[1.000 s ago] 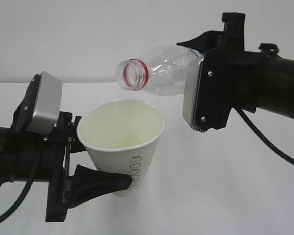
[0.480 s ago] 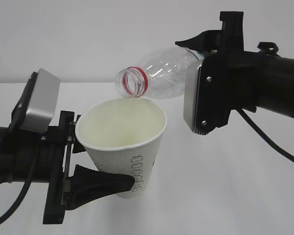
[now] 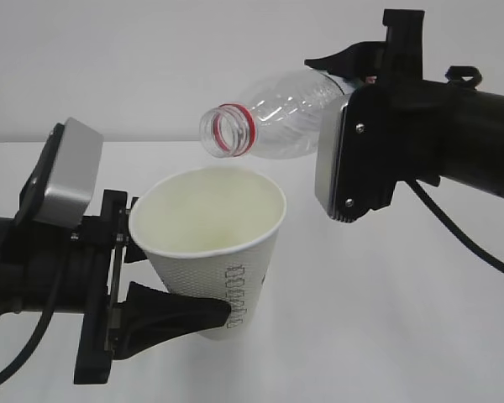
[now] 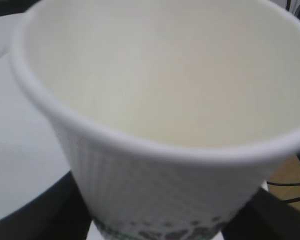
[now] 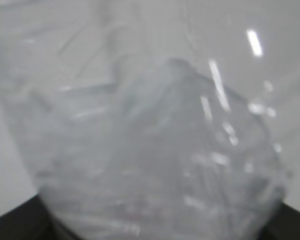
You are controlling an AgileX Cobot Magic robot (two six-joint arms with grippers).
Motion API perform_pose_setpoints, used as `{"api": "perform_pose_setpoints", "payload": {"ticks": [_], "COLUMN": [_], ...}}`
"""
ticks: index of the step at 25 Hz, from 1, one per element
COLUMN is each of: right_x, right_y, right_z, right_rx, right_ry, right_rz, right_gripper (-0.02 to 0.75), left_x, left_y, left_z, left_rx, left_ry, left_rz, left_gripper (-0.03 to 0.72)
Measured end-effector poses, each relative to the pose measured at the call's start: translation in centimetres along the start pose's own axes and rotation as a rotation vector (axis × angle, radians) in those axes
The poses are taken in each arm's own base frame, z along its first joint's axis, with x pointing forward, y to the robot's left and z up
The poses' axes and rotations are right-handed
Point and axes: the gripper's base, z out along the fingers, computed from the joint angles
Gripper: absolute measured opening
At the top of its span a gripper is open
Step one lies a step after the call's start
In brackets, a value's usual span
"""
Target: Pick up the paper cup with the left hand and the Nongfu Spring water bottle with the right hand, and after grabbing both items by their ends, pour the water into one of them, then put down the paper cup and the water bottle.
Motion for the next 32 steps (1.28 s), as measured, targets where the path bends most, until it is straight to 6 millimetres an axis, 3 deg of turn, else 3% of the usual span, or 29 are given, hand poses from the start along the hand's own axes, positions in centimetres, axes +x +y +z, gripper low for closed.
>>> {"api": "perform_pose_setpoints", "payload": {"ticks": [21, 32], "right_x": [1.9, 4.3], "right_y": [0.4, -0.2], "right_z": [-0.6, -0.9], "right_rx": [0.091, 0.126], "right_ry": [0.088, 0.167], "right_rz": [-0.018, -0.006], "right_gripper": [0.494, 0.494], "left_x": [0.0, -0.1], "left_y": [0.0, 0.1], "left_z": [0.0, 0.0], "left_rx": [-0.002, -0.008], "left_ry": [-0.002, -0.007], "left_rz": [-0.003, -0.010], "left_gripper": [0.503, 0.503]}}
